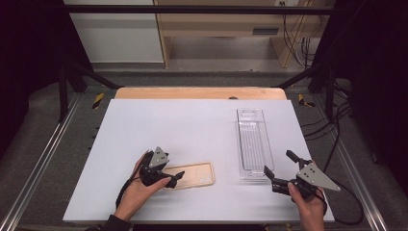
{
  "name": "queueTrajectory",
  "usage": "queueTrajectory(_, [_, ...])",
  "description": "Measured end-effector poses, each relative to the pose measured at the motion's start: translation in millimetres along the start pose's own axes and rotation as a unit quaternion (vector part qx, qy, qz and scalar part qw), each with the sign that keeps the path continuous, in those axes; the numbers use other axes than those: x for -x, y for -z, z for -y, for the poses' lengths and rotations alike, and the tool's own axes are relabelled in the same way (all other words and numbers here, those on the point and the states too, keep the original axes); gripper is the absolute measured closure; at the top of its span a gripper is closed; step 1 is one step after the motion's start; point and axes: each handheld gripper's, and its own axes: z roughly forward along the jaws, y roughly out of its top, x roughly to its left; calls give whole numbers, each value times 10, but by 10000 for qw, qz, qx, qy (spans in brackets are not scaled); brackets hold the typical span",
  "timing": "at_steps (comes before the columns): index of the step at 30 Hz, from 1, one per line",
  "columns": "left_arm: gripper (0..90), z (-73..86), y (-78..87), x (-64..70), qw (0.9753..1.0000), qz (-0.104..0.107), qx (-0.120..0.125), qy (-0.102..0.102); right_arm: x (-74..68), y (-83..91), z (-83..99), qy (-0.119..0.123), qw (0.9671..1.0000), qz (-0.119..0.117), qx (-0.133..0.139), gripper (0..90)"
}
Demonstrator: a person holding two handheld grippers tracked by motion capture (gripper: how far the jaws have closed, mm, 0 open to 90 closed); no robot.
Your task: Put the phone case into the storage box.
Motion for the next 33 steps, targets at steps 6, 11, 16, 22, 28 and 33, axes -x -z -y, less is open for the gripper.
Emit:
queueTrajectory(6, [100,20,-40,29,9999,57,-98,-52,-5,-7,-2,-4,10000,-13,-8,56])
queueTrajectory(11, [100,21,-35,23,9999,91,-99,-39,-10,-12,-2,17,10000,-5,-13,55])
queueTrajectory(16, [100,30,-39,9,9998,146,-167,-18,-16,-15,-6,27,10000,-5,-5,55])
queueTrajectory(22, [100,32,-49,-1,9995,228,-204,14,-9,-11,-6,7,10000,7,-2,54])
queueTrajectory(28, [101,-35,-23,58,9993,278,-193,-131,-32,-37,-24,107,9999,-106,-56,52])
queueTrajectory(33, [110,-81,82,78,9993,310,-88,-202,-17,-33,-23,57,10000,-74,-32,51])
